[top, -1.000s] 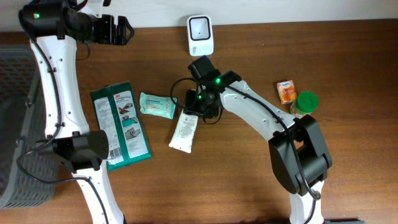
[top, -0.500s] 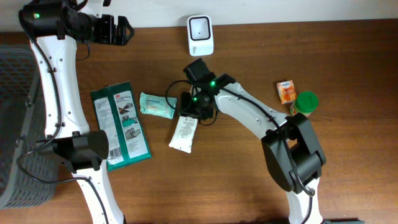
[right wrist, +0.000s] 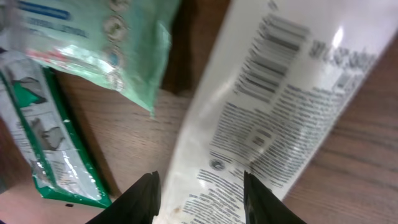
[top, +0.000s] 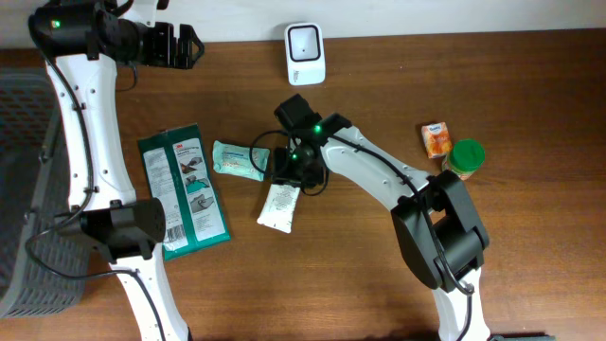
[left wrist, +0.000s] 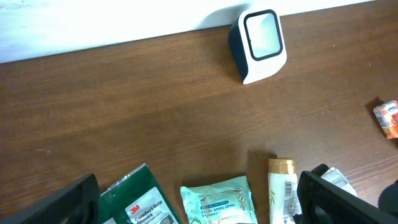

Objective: Scan the item barcode

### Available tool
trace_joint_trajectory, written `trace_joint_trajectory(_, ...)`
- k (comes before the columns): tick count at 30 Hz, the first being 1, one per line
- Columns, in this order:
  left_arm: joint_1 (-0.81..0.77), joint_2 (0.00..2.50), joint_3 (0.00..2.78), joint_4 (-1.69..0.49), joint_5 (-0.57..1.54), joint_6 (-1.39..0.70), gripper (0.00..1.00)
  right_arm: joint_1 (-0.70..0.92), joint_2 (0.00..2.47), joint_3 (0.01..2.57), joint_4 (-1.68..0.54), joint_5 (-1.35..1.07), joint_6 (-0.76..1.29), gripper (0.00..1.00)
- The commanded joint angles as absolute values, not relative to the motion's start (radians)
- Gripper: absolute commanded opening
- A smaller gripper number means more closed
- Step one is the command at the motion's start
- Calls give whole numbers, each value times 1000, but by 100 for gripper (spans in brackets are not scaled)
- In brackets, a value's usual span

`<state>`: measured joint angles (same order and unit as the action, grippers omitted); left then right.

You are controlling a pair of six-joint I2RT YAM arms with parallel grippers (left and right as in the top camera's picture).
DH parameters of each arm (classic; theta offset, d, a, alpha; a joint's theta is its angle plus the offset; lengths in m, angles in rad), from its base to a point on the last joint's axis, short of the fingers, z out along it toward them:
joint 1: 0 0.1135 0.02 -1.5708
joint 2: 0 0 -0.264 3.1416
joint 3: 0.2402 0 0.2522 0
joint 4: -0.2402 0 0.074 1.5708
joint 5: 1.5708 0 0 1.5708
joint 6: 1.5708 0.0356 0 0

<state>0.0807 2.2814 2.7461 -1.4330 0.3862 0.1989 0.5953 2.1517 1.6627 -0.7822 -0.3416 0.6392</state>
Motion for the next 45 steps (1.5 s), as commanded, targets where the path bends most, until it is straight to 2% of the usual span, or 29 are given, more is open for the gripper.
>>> trace_joint_trajectory(1, 81, 2271, 2754, -1434, 397, 215, 99, 605, 2117, 1696, -746, -329, 606, 41)
trace_joint_trajectory(10, 81, 2271, 2754, -1434, 397, 215, 99, 693, 2215, 1695, -674, -330, 606, 41)
trace_joint_trajectory(17, 81, 2271, 2754, -1434, 397, 215, 99, 678, 2219, 1694, -791, -302, 606, 41)
trace_joint_trajectory(27, 81, 2271, 2754, -1434, 397, 215, 99, 633, 2152, 1750, -862, -382, 456, 41)
trace_joint_trajectory(36, 81, 2271, 2754, -1434, 397, 215, 99, 487, 2037, 1806, -1086, -393, 226, 43)
trace_joint_trajectory(38, 81, 2271, 2754, -1434, 397, 215, 99, 450, 2053, 1771, -1086, -393, 208, 47)
trace_joint_trajectory(45, 81, 2271, 2754, -1434, 397, 215, 99, 379, 2117, 1621, -968, -523, 103, 47)
